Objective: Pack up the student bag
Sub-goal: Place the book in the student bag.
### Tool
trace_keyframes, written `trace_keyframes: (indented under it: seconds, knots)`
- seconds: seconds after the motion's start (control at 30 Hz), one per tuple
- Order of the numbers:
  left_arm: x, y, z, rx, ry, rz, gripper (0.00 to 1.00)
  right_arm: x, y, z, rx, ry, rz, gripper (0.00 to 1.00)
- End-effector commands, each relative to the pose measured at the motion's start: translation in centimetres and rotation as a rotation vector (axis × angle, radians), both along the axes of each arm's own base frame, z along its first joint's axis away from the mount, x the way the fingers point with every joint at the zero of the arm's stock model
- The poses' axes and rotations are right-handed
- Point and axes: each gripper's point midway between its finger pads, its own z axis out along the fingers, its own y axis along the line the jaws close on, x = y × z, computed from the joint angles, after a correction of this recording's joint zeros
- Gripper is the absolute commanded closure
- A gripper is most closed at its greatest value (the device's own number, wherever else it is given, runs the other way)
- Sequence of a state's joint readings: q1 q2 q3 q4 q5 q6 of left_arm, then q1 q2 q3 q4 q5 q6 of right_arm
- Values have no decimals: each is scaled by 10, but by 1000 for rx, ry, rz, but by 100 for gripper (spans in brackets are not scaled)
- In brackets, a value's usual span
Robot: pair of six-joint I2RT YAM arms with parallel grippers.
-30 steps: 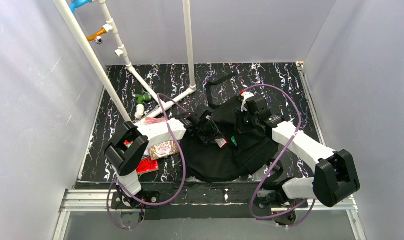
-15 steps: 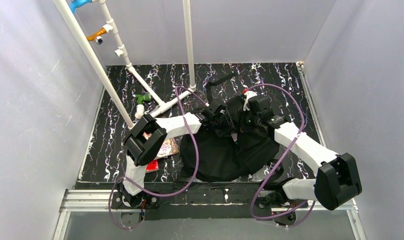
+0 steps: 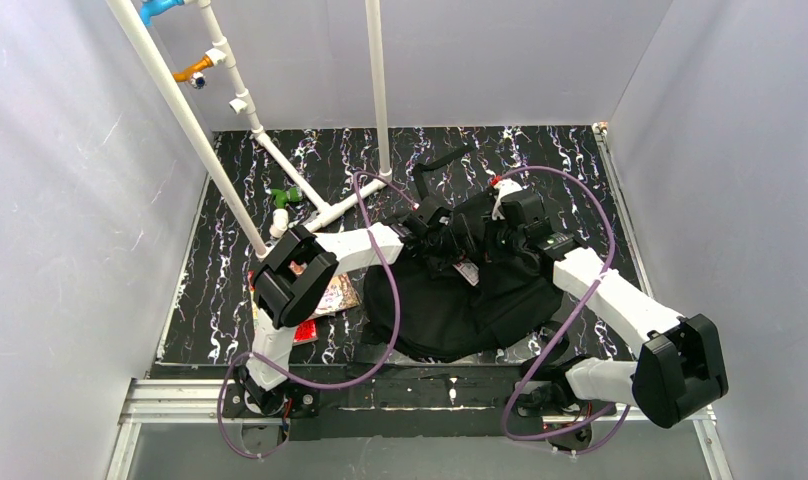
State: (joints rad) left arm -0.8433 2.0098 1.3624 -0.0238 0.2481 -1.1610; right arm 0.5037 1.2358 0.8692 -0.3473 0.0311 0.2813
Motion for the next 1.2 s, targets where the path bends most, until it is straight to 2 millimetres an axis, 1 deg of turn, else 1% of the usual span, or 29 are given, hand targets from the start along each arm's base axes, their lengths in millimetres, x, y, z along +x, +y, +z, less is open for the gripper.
trace_keyframes:
  seconds: [0.0,0.1,0.13,0.23,0.33,0.37,0.4,0.43,0.47,0.53,0.7,0.8,0.9,0.93,1.03,1.07,1.17]
  knots:
    - [3,-5,33,-92,-39,-6,18,-5,10,11,42,-21,49,99]
    - [-4,8,36,-75,-65,-13,11,-3,8,12,32,-27,43,99]
    - [-6,12,43,-73,-83,-18,10,-2,7,13,29,-26,44,99]
    - [-14,28,44,1,-100,-54,9,-3,7,12,26,-26,49,99]
    - [-19,42,47,63,-113,-66,15,-3,6,12,27,-25,49,99]
    - [-20,48,47,78,-119,-60,19,-3,7,12,29,-23,50,99]
    - [-22,54,45,92,-125,-50,25,-4,6,11,28,-21,48,99]
    - [-23,61,42,109,-126,-36,36,-3,7,13,29,-22,49,99]
    - [-25,65,38,122,-126,-25,40,-3,7,14,33,-23,50,99]
    - [-28,68,31,124,-112,-22,47,-3,8,16,37,-26,54,99]
    - [-30,54,20,95,-54,-52,66,1,9,18,32,-36,55,99]
    - [-26,45,11,104,-38,-62,77,2,12,20,48,-35,56,99]
    - [-18,35,10,104,-25,-69,86,2,13,21,61,-35,55,99]
    - [-15,30,10,95,-23,-69,88,2,14,21,63,-35,56,99]
    - [-8,10,19,53,-13,-97,89,2,14,19,66,-32,55,99]
    - [-4,2,31,28,-30,-109,90,2,14,19,68,-30,55,99]
    - [3,-8,48,9,-80,-116,89,1,16,19,77,-26,57,99]
